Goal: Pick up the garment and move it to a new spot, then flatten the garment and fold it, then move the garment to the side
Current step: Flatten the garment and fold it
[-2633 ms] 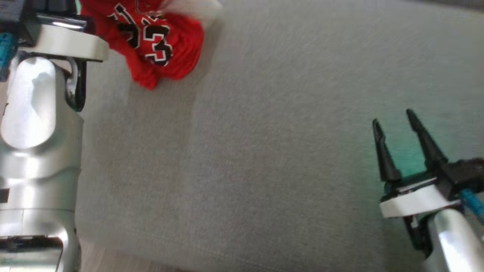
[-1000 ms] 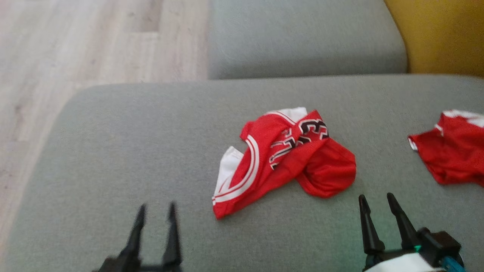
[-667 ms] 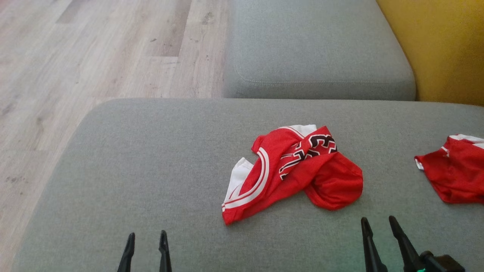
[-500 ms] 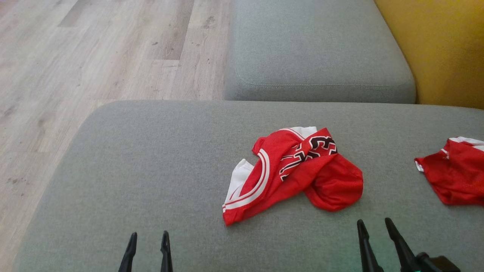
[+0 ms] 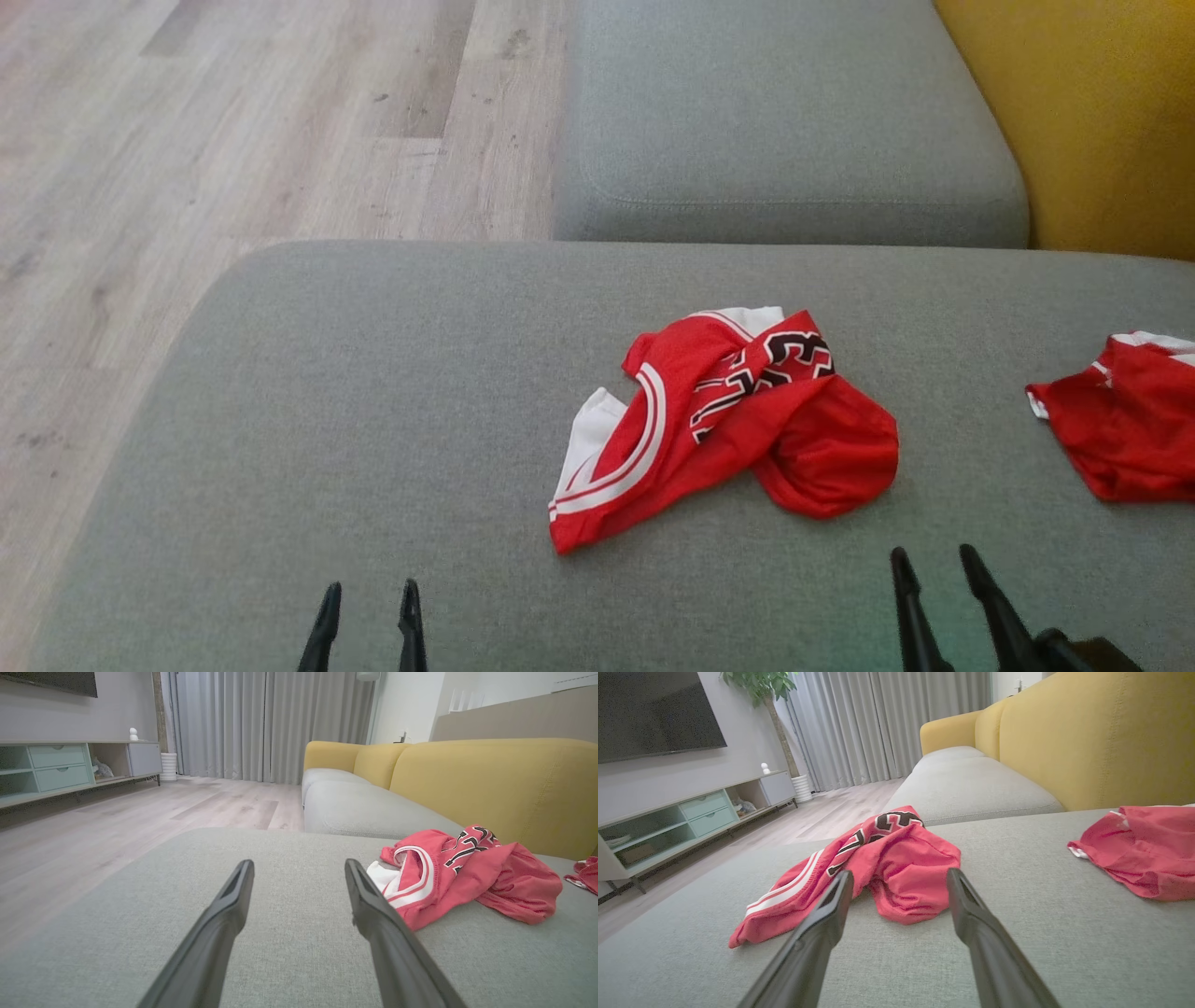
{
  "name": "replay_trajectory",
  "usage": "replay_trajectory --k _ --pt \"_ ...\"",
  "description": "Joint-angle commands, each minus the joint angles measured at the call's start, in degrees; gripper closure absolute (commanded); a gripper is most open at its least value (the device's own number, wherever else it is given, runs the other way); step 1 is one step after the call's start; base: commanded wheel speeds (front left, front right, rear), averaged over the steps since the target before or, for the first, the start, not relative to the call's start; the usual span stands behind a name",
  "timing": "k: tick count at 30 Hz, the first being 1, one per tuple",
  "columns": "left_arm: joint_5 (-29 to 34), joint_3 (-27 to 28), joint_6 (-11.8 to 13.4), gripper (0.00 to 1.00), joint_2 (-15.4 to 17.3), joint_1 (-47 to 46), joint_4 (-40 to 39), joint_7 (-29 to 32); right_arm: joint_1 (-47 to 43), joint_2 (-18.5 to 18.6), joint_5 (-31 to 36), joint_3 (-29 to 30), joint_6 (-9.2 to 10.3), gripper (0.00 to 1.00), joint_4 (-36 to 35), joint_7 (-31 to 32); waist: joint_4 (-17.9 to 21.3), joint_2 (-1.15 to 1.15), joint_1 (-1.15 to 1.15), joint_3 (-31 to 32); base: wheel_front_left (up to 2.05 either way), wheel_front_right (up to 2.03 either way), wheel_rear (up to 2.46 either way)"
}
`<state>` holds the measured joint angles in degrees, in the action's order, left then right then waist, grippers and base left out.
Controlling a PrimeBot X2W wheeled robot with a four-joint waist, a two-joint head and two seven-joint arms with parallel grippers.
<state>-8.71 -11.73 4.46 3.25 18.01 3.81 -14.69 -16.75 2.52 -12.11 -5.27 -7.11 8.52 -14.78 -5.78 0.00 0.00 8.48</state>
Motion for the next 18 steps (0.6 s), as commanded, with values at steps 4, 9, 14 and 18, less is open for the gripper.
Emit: replay_trajectory --k 4,9,14,18 --pt "-1.6 -1.2 -1.5 0.00 -0.4 -5.8 1.1 -0.3 2.2 0.4 -0.4 -0.4 -0.37 0.00 -1.5 -0.2 0.3 0.00 0.00 -1.7 0.00 0.00 0.00" --pt "-4.5 -5.5 -2.8 0.00 -0.4 -14.3 8.4 -0.3 4.5 0.9 0.1 -1.3 -0.37 0.00 -1.4 -0.2 2.4 0.00 0.00 -5.4 0.00 0.00 0.00" --pt "-7.0 -10.1 -5.3 0.00 -0.4 -23.2 20.1 -0.3 7.1 2.6 0.2 -2.8 -0.37 0.00 -1.1 -0.2 5.9 0.00 0.00 -9.0 0.00 0.00 0.00" --pt "-9.9 -13.6 -6.7 0.00 -0.4 -29.7 32.4 -0.3 9.0 3.5 0.1 -3.9 -0.37 0.00 -1.1 -0.2 9.0 0.00 0.00 -12.0 0.00 0.00 0.00"
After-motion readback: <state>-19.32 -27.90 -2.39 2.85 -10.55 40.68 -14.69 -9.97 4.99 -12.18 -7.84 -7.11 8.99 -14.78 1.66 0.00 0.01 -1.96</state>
